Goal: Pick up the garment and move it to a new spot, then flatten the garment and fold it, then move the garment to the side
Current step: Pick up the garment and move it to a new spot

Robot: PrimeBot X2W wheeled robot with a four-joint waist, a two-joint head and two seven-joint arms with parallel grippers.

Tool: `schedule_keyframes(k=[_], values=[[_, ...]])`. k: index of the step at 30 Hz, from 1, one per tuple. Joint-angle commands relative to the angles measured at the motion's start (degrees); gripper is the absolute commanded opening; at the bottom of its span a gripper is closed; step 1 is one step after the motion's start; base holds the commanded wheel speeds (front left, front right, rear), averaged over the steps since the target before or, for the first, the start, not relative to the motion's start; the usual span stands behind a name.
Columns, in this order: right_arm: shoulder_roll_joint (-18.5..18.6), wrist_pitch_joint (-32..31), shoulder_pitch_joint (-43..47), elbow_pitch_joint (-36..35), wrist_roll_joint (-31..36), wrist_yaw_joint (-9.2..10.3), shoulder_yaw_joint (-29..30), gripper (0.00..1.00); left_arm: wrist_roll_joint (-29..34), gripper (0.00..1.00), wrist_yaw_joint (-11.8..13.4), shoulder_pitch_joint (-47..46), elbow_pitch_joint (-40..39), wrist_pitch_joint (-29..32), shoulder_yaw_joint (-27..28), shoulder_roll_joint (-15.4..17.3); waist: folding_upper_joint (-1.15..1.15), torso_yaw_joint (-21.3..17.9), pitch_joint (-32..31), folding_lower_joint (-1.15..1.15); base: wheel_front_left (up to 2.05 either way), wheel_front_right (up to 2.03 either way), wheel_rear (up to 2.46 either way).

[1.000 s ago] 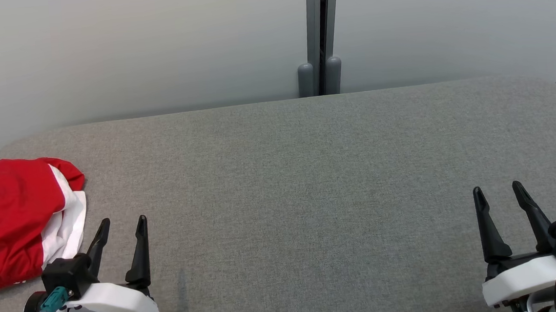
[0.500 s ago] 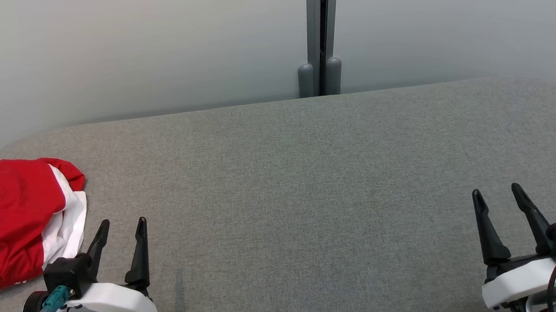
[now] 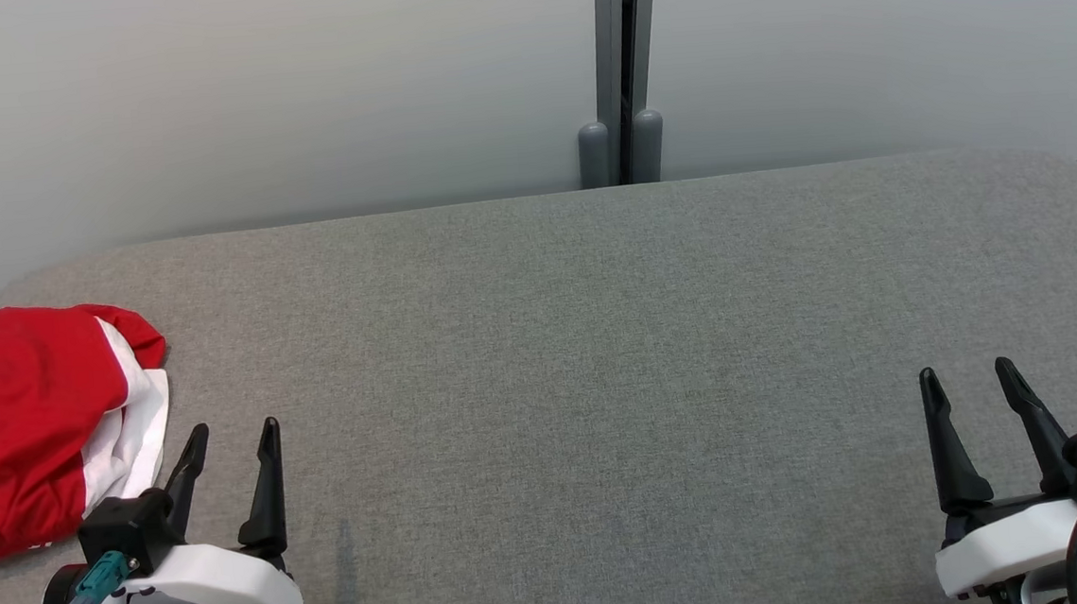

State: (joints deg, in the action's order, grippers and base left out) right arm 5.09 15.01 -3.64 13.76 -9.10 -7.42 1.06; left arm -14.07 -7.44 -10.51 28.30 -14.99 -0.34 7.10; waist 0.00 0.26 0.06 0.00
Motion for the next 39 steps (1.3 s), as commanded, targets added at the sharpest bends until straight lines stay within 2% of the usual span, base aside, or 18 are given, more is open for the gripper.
schedule_keyframes(k=[1, 8, 15, 21, 34, 39], values=[[0.26, 0.31, -0.68, 0.07, -0.22, -0.13, 0.05, 1.0, -0.06, 1.0, -0.08, -0.76, -0.01, -0.2, 0.22, 0.38, 0.0, 0.03, -0.02, 0.0, 0.0, 0.0, 0.0], [0.32, 0.31, -0.41, 0.2, 0.17, -0.13, 0.5, 1.0, 0.27, 1.0, -0.08, -0.98, -0.12, -0.2, 0.2, 0.52, 0.0, 0.77, -0.19, 0.0, 0.0, 0.0, 0.0], [0.3, 0.24, -0.56, -0.44, 0.79, -0.13, 0.81, 1.0, 0.46, 1.0, 0.08, -2.06, -0.76, -0.2, 0.76, 0.63, 0.0, 3.93, 0.1, 0.0, 0.0, 0.0, 0.0], [0.24, 0.21, -0.67, -0.85, 0.86, -0.13, 0.68, 1.0, 0.18, 1.0, 0.14, -2.21, -1.02, -0.2, 1.44, 0.58, 0.0, 8.0, 0.51, 0.0, 0.0, 0.0, 0.0], [0.27, 0.21, -1.56, -1.76, 1.06, -0.13, -0.88, 1.0, -0.4, 1.0, 0.31, -2.48, -2.72, -0.21, 3.24, -0.3, 0.0, 20.77, 1.61, 0.0, 0.0, 0.0, 0.0], [0.28, 0.21, -1.91, -2.06, 1.07, -0.12, -1.99, 1.0, -0.47, 1.0, 0.23, -2.1, -3.43, -0.2, 4.04, -0.59, 0.0, 24.41, 2.06, 0.0, 0.0, 0.0, 0.0]])
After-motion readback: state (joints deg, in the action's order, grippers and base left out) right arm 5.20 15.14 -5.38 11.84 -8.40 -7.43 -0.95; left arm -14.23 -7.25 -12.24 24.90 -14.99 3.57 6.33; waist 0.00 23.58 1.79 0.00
